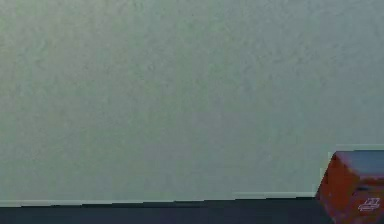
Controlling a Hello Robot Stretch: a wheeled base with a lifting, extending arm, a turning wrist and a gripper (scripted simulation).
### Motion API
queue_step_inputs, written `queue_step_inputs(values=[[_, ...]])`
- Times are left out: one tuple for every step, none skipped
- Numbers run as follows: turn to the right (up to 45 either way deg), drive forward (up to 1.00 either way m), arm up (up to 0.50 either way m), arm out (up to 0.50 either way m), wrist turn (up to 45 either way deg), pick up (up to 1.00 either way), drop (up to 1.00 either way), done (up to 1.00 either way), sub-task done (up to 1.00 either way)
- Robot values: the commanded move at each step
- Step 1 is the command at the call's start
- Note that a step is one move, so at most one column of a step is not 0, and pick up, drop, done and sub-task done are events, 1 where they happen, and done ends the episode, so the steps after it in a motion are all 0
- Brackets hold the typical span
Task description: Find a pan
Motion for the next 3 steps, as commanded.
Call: queue_step_inputs(values=[[-39.0, 0.0, 0.0, 0.0, 0.0, 0.0, 0.0, 0.0, 0.0], [0.0, 0.4, 0.0, 0.0, 0.0, 0.0, 0.0, 0.0, 0.0], [-45.0, 0.0, 0.0, 0.0, 0.0, 0.0, 0.0, 0.0, 0.0]])
